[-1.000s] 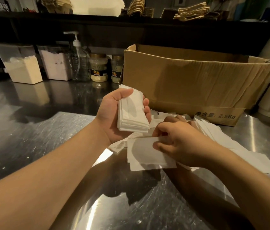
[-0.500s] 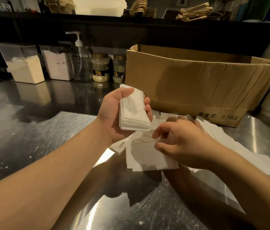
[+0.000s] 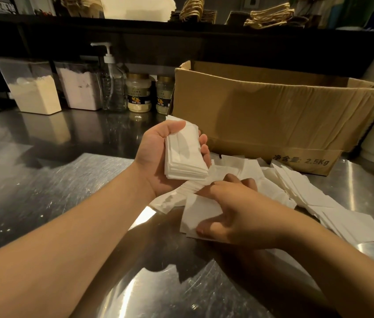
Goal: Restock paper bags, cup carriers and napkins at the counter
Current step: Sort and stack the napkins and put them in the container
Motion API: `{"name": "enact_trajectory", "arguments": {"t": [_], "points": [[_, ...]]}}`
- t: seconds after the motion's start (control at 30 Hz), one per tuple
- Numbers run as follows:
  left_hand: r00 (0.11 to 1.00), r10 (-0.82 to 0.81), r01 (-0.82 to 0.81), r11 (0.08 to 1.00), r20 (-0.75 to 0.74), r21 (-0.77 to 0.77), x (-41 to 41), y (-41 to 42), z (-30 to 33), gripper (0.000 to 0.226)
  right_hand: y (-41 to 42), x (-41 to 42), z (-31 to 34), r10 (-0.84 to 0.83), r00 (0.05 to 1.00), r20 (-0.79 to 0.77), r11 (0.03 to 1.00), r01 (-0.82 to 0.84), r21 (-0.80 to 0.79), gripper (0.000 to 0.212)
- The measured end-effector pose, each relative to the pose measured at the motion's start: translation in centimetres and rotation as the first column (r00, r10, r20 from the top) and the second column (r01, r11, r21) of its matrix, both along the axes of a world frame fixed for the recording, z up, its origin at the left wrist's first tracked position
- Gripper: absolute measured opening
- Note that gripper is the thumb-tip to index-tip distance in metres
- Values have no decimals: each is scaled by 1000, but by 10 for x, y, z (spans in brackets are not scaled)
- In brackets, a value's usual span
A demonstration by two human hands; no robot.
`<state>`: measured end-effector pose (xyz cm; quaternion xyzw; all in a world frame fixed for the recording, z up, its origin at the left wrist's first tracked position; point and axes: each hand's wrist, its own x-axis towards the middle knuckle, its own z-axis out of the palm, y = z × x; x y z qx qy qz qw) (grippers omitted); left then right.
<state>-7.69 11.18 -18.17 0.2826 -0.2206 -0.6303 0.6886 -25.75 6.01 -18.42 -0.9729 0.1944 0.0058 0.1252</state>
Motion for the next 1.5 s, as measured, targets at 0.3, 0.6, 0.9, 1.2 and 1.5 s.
{"name": "enact_trajectory", "arguments": {"t": [0.3,0.6,0.9,1.2,1.5], "points": [[1000,4,-4,1000,14,21,0,1,0,49,-11,-10,9,-21,959,281,957,-62,282,23],[912,-36,14,998,408,55,-8,4,-2,45,-19,-17,19,-417,690,592,608,-273,746,21],[886,-111,89,994,450,69,-18,3,-1,43,-20,-8,13,-593,594,544,616,-100,782,13],[861,-180,146,983,476,108,-17,6,-4,51,-15,-4,8,-569,551,610,737,13,676,12],[895,-144,114,989,423,94,-13,3,-8,58,-20,-10,15,-576,460,676,723,-99,683,1]]}}
